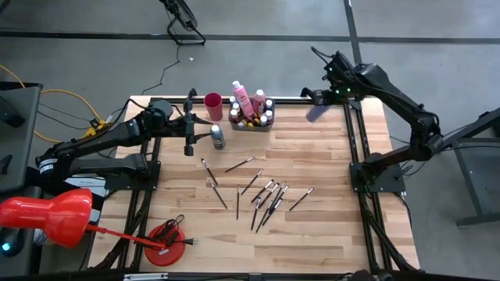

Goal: Pick & Place Paint Supplies
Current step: Put the big blue paint bottle into the black bin

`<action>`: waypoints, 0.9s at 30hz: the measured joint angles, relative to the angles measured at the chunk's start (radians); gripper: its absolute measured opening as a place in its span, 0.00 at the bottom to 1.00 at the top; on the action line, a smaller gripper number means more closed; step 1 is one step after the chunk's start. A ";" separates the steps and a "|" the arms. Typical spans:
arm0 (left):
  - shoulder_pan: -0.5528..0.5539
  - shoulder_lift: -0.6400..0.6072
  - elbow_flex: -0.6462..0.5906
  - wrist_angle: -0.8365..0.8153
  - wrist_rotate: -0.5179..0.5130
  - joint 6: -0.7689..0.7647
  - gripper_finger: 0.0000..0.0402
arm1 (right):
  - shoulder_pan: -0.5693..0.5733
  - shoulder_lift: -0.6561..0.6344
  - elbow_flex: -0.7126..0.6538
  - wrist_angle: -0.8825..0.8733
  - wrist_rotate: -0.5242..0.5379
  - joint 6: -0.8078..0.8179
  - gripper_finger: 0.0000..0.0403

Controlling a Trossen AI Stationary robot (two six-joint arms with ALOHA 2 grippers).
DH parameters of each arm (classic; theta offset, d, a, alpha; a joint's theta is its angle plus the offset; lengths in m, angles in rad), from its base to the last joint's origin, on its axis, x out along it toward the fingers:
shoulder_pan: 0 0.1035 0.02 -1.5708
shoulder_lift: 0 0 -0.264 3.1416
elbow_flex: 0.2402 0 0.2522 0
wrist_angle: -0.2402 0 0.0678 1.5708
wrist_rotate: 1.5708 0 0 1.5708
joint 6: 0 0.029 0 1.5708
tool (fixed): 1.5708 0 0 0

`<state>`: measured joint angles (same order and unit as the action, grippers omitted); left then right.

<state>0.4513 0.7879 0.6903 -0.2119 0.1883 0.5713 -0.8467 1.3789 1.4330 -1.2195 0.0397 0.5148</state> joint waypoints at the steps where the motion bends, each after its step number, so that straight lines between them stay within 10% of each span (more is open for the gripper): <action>1: 0.000 0.000 0.000 0.000 0.000 0.000 0.38 | 0.015 0.000 0.036 0.011 -0.010 -0.001 0.28; 27: 0.000 0.000 0.000 0.002 -0.018 -0.005 0.38 | 0.285 0.483 0.723 0.103 -0.132 -0.176 0.28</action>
<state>0.4511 0.7879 0.6903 -0.2104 0.1698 0.5666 -0.5617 1.8617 2.1555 -1.1168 -0.0926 0.3385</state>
